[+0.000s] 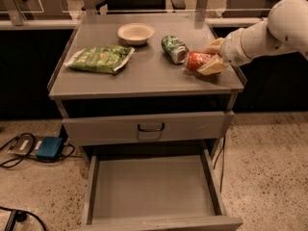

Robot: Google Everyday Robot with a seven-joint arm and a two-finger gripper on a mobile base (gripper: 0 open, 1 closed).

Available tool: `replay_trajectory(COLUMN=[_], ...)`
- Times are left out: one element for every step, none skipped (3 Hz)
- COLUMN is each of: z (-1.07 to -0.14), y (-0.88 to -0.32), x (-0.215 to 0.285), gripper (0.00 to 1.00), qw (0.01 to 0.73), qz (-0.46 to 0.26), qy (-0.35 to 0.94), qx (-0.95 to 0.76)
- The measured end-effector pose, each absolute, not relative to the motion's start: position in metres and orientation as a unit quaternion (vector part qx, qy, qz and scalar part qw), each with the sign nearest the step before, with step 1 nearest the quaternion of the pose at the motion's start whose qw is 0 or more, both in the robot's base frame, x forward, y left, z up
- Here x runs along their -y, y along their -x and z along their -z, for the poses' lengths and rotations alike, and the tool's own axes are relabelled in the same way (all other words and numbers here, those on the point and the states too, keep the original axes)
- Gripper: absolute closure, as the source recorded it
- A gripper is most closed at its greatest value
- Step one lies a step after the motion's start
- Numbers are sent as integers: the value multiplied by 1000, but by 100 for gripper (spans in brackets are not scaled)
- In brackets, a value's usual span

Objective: Pick coke can from middle drawer and place on counter

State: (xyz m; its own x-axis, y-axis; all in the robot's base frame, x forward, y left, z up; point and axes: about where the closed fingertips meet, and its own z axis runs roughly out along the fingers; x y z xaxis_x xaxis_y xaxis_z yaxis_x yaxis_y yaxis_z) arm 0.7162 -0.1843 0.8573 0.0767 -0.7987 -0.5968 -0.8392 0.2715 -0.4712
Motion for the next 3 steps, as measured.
replay_trajectory(z=[-857,-857,-857], y=[-716,-716,-716], x=[184,184,184], gripper=[14,0,0], qw=[418,418,418], qz=[-24,-24,-24], qy=[603,603,603], qx=[-679,-679,-679])
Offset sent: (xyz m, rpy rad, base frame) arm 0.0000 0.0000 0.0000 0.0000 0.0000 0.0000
